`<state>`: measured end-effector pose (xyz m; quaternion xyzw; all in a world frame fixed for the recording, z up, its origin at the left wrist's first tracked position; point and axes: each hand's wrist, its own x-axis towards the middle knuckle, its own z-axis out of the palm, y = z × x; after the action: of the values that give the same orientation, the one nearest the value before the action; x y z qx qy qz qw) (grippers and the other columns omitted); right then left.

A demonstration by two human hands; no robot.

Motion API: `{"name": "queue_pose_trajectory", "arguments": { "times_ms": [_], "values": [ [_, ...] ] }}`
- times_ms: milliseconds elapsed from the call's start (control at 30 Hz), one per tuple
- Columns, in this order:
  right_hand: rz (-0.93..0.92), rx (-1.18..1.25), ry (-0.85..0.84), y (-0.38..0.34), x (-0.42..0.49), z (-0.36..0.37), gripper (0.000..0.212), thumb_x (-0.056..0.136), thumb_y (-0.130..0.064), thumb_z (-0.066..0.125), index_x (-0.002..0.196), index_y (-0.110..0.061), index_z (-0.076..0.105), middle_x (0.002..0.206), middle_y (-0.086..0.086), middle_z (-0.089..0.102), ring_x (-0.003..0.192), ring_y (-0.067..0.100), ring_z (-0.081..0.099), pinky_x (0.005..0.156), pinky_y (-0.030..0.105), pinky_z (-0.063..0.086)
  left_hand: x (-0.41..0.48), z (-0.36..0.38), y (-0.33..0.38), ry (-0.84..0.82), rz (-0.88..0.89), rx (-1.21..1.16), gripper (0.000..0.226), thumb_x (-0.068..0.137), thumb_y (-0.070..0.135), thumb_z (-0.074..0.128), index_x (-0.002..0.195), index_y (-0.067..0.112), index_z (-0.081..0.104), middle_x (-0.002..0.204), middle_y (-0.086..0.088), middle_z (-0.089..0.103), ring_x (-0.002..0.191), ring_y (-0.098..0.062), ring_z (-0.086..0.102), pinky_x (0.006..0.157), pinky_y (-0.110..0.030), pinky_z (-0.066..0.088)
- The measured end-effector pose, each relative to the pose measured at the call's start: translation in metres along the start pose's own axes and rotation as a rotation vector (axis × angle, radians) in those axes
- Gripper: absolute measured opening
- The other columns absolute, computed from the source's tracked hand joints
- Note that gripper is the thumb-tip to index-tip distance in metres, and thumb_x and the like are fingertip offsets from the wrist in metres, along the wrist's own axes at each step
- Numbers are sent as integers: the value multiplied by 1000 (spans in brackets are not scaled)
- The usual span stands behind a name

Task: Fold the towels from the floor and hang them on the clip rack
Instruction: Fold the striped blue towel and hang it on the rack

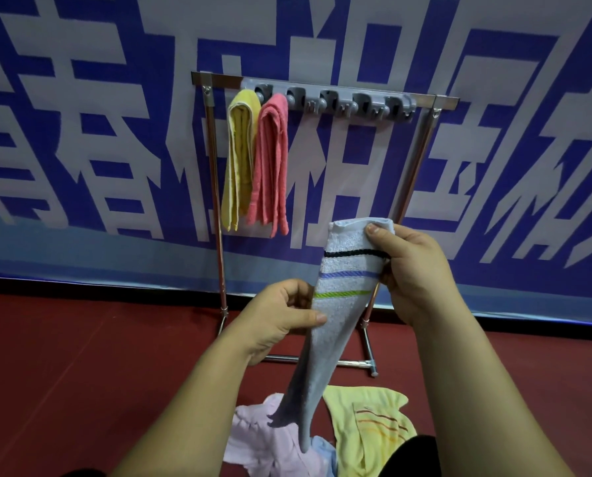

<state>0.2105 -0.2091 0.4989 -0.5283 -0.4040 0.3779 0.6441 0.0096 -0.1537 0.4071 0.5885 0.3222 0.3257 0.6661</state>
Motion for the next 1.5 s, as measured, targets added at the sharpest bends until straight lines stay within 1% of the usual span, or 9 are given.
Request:
{"name": "queue_pose_trajectory", "arguments": {
  "times_ms": [200, 400, 500, 633, 767, 900, 1000, 1300, 1500],
  "values": [
    [17, 15, 80, -5, 26, 14, 18, 99, -20, 70, 100, -5, 79, 95, 17, 80, 84, 32, 75, 76, 46, 61, 3, 1, 4, 84, -9, -43, 15, 93, -3, 76, 97, 7, 66, 88, -11, 78, 76, -16, 72, 71, -26, 56],
    [371, 43, -227, 76, 14, 5, 45, 105, -44, 59, 127, -8, 75, 120, 14, 78, 115, 31, 74, 100, 44, 56, 12, 4, 11, 274, -90, -337, 10, 96, 4, 74, 104, 8, 69, 96, -14, 80, 83, -24, 75, 78, -38, 61],
    [487, 42, -295, 135, -23, -4, 40, 98, -38, 67, 117, -4, 77, 119, 15, 77, 109, 32, 73, 96, 41, 55, 12, -1, -6, 333, -187, -416, 13, 98, 1, 71, 111, 4, 69, 96, -16, 81, 83, -25, 78, 73, -38, 65],
    [468, 14, -263, 161, -45, -2, 26, 97, -16, 70, 114, 3, 74, 114, 25, 76, 96, 30, 67, 78, 35, 52, 3, -7, -35, 356, -314, -469, 15, 99, -3, 65, 112, 4, 70, 91, -17, 80, 77, -25, 79, 72, -35, 59],
    [401, -2, -215, 138, -34, 6, 17, 100, -10, 66, 108, 3, 73, 100, 18, 77, 83, 26, 69, 68, 31, 52, 4, -19, -25, 305, -143, -542, 23, 100, -2, 64, 121, 1, 71, 111, -19, 80, 99, -26, 79, 89, -37, 63],
    [395, 6, -125, 121, -18, 12, 20, 99, -10, 67, 109, 7, 68, 112, 28, 76, 91, 31, 71, 83, 42, 53, -5, -22, -17, 133, -260, -287, 10, 93, 19, 76, 103, 18, 76, 101, -9, 80, 87, -20, 74, 94, -39, 51],
    [407, 42, -65, 118, -14, 13, 16, 101, -11, 65, 111, 1, 68, 111, 25, 77, 95, 32, 75, 86, 45, 57, -10, -17, -26, 86, -283, -173, 5, 95, 10, 75, 93, 14, 77, 91, -9, 77, 79, -18, 71, 88, -37, 52],
    [429, 87, 91, 90, -9, 15, 13, 100, -11, 66, 109, -2, 68, 102, 23, 79, 90, 36, 75, 81, 48, 61, -5, 2, -9, 129, -181, -255, 17, 99, 11, 72, 115, 10, 72, 96, -10, 78, 82, -20, 74, 78, -39, 60],
    [364, 217, -4, 69, -7, 12, 27, 97, -21, 71, 121, -10, 72, 117, 16, 78, 110, 34, 73, 100, 52, 58, -2, 8, 0, 90, -127, -171, 33, 96, 3, 74, 127, 13, 71, 111, -15, 81, 97, -25, 78, 86, -39, 59]
  ]
}}
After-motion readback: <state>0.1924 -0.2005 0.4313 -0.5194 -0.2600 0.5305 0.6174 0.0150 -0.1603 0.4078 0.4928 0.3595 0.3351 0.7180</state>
